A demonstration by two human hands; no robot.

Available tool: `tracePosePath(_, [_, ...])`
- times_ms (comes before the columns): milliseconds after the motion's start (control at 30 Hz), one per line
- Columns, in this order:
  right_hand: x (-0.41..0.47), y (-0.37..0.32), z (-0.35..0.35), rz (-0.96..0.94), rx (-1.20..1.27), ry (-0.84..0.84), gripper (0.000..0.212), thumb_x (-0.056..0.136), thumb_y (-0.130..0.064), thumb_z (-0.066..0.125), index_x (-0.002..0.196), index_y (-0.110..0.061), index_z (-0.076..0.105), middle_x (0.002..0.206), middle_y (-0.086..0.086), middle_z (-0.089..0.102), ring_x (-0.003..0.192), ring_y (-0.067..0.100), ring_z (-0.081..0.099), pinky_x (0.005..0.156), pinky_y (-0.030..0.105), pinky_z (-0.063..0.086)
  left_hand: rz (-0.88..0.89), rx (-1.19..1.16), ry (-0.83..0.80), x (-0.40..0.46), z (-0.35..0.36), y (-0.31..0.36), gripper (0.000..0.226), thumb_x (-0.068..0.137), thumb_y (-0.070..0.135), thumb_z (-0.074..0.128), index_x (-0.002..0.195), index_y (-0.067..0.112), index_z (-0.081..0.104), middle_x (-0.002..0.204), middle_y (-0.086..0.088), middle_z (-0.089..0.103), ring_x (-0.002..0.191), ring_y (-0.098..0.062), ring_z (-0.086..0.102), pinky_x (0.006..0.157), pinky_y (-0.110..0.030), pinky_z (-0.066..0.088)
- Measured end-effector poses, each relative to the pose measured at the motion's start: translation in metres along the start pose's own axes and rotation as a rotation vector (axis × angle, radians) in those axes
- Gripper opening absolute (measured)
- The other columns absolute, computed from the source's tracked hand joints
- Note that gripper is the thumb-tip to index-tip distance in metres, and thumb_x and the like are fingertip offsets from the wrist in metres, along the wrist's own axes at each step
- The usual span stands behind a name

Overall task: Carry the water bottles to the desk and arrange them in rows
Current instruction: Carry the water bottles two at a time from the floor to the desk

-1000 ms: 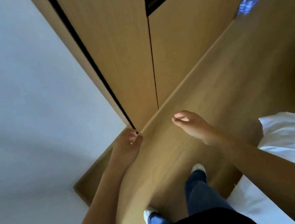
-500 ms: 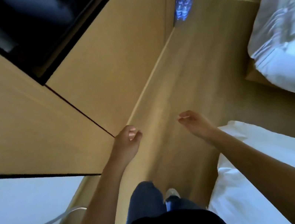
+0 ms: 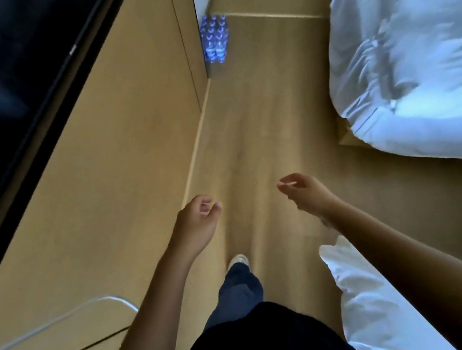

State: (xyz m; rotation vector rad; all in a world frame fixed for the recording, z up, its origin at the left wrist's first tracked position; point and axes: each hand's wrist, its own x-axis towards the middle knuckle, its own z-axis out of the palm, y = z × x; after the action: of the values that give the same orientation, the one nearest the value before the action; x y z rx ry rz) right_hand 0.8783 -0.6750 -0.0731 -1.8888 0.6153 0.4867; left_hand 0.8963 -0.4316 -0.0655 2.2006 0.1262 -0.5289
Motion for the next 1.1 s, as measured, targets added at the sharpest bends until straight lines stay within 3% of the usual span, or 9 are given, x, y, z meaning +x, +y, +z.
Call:
tracePosePath(233, [0.113, -0.074, -0.055, 0.019, 0.071, 0.061, 0.037, 0.098, -0.042, 0.055, 0.128, -0.021, 0.057, 0.104, -0.006, 0.061, 0.091, 0.005, 0.057, 0.068, 0.022, 0.045, 0.074, 0.034, -0.017, 0.154, -0.025, 0.085, 0.027, 0.094, 0.035, 0.058, 0.115, 0.017, 0.062, 0.099, 0.007, 0.059, 0.083, -0.005, 0.056, 0.069, -0.019, 0.038])
tracePosePath(367, [0.187, -0.102, -0.098, 0.034, 0.100, 0.096, 0.039, 0.098, -0.042, 0.055, 0.130, -0.019, 0.057, 0.106, -0.005, 0.061, 0.093, 0.007, 0.057, 0.072, 0.024, 0.045, 0.092, 0.053, -0.071, 0.242, -0.011, 0.131, 0.024, 0.094, 0.038, 0.057, 0.112, 0.022, 0.061, 0.099, 0.009, 0.058, 0.081, 0.005, 0.053, 0.065, -0.012, 0.037])
tracePosePath(600, [0.351, -0.165, -0.202, -0.016, 0.105, 0.121, 0.040, 0.098, -0.043, 0.054, 0.129, -0.019, 0.057, 0.117, 0.001, 0.062, 0.102, 0.014, 0.059, 0.083, 0.030, 0.047, 0.104, 0.072, -0.088, 0.415, 0.024, 0.240, 0.030, 0.094, 0.042, 0.055, 0.116, 0.022, 0.060, 0.104, 0.009, 0.059, 0.084, 0.003, 0.053, 0.065, -0.015, 0.037])
tracePosePath(767, [0.446, -0.223, -0.278, -0.054, 0.095, 0.119, 0.037, 0.098, -0.043, 0.054, 0.126, -0.020, 0.059, 0.101, -0.009, 0.061, 0.094, 0.008, 0.059, 0.070, 0.024, 0.045, 0.114, 0.089, -0.059, 0.510, 0.033, 0.323, 0.030, 0.095, 0.039, 0.055, 0.118, 0.020, 0.060, 0.104, 0.006, 0.058, 0.082, 0.002, 0.052, 0.064, -0.013, 0.037])
tracePosePath(967, [0.537, -0.273, -0.336, -0.060, 0.094, 0.097, 0.037, 0.099, -0.042, 0.053, 0.128, -0.020, 0.057, 0.100, -0.011, 0.059, 0.094, 0.005, 0.058, 0.073, 0.025, 0.048, 0.104, 0.076, -0.055, 0.610, 0.039, 0.389, 0.030, 0.096, 0.040, 0.055, 0.118, 0.020, 0.059, 0.104, 0.009, 0.057, 0.083, 0.005, 0.050, 0.065, -0.013, 0.036])
tracePosePath(1100, [0.614, -0.305, -0.370, -0.035, 0.092, 0.089, 0.040, 0.099, -0.042, 0.052, 0.131, -0.018, 0.055, 0.106, -0.008, 0.060, 0.099, 0.011, 0.058, 0.087, 0.031, 0.050, 0.088, 0.063, -0.080, 0.696, 0.047, 0.428, 0.030, 0.095, 0.039, 0.055, 0.118, 0.020, 0.060, 0.107, 0.007, 0.058, 0.088, -0.001, 0.054, 0.067, -0.015, 0.038])
